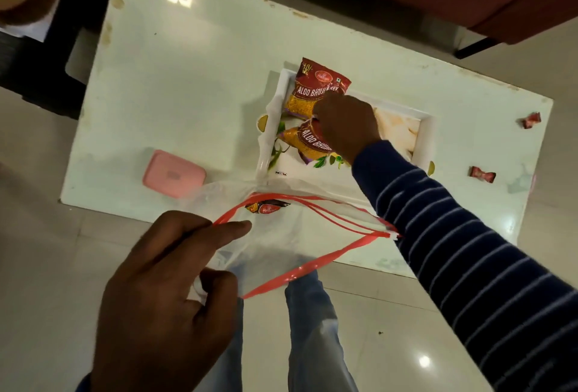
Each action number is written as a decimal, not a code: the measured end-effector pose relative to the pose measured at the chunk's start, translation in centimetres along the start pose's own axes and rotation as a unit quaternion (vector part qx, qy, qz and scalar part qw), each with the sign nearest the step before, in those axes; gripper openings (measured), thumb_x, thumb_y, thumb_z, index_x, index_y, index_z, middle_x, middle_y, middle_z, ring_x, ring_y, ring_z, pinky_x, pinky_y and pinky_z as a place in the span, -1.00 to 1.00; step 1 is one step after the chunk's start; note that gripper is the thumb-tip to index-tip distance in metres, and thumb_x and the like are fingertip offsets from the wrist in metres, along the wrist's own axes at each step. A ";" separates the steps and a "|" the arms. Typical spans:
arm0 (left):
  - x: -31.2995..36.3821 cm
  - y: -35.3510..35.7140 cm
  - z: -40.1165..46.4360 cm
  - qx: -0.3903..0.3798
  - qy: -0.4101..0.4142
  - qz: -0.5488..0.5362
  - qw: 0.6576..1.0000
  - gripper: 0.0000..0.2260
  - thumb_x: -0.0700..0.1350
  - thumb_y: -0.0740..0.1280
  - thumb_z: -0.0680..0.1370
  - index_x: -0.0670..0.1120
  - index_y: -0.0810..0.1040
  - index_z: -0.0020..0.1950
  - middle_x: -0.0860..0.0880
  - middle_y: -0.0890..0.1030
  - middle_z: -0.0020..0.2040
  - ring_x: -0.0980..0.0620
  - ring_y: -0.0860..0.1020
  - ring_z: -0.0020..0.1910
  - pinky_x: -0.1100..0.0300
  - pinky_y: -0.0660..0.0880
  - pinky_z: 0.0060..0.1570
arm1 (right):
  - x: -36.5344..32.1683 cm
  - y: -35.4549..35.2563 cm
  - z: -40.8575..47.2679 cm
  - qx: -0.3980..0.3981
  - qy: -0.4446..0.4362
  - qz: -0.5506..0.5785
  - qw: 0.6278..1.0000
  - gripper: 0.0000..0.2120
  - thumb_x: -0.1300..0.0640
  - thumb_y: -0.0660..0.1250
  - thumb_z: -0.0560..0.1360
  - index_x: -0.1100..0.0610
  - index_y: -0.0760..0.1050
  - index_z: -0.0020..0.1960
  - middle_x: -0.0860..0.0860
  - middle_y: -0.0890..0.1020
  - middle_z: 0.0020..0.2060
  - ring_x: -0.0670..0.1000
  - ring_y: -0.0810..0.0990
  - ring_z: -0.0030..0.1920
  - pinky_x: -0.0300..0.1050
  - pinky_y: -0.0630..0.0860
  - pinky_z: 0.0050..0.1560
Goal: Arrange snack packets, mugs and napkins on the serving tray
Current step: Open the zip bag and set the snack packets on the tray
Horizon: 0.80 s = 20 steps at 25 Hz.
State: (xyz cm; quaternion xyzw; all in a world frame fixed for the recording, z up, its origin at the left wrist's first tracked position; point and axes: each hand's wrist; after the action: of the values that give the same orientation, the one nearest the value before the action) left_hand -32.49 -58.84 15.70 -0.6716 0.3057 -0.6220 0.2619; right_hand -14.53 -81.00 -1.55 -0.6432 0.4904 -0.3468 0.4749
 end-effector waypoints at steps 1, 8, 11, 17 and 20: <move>0.1 0.0 0.1 -0.011 -0.006 0.004 1.000 -0.62 -0.13 0.17 0.41 -0.09 0.69 0.10 0.06 0.51 -0.04 0.13 0.43 -0.22 0.45 0.38 -0.18 | -0.5 0.1 1.0 -0.015 -0.024 -0.025 0.999 -0.81 0.21 0.20 0.57 0.15 0.61 0.01 0.09 0.62 -0.04 0.18 0.65 -0.10 -0.08 0.35 -0.29; -0.2 -0.3 1.2 -0.059 -0.014 0.032 0.998 -0.55 0.00 0.21 0.37 -0.13 0.65 0.16 0.06 0.45 0.02 0.05 0.47 -0.25 0.38 0.36 -0.14 | -2.4 -1.1 3.1 0.020 -0.018 0.216 0.976 -0.68 0.03 0.26 0.61 0.08 0.52 0.33 0.05 0.57 0.23 0.04 0.53 0.25 -0.07 0.45 0.20; -0.1 -0.7 1.4 -0.047 -0.019 0.018 0.999 -0.57 0.01 0.23 0.40 -0.12 0.65 0.17 0.03 0.51 0.01 0.03 0.48 -0.24 0.32 0.43 -0.12 | -1.0 -7.7 -2.0 0.138 0.063 0.442 0.884 -0.81 0.07 0.33 0.57 0.11 0.63 0.10 0.01 0.69 0.01 -0.02 0.65 0.01 0.03 0.59 0.05; 0.8 -0.2 1.1 -0.084 -0.006 -0.018 0.996 -0.58 0.06 0.28 0.44 -0.09 0.63 0.22 0.08 0.50 0.02 0.10 0.47 -0.17 0.51 0.42 -0.07 | -2.2 -16.9 -15.2 -0.059 -0.149 0.590 0.791 -0.80 0.05 0.25 0.60 -0.03 0.66 0.03 -0.12 0.70 0.03 -0.09 0.67 0.07 -0.19 0.59 0.03; 1.4 0.2 1.0 -0.104 0.014 -0.035 0.994 -0.60 0.00 0.27 0.46 -0.11 0.63 0.22 0.10 0.47 -0.01 0.19 0.44 -0.14 0.59 0.35 0.00 | -7.8 -13.0 -15.9 -0.071 -0.172 0.542 0.820 -0.74 0.16 0.15 0.65 0.07 0.59 0.19 -0.33 0.60 0.10 -0.33 0.51 0.13 -0.38 0.38 0.25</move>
State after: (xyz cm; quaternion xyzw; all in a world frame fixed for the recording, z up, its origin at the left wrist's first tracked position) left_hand -31.46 -59.98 16.43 -0.6970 0.3481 -0.6049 0.1647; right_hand -27.25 -76.91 15.81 -0.3549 0.6931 0.1184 0.6161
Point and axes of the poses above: each hand's wrist, its own z-axis towards the middle knuckle, its own y-axis out of the palm, x = y × z
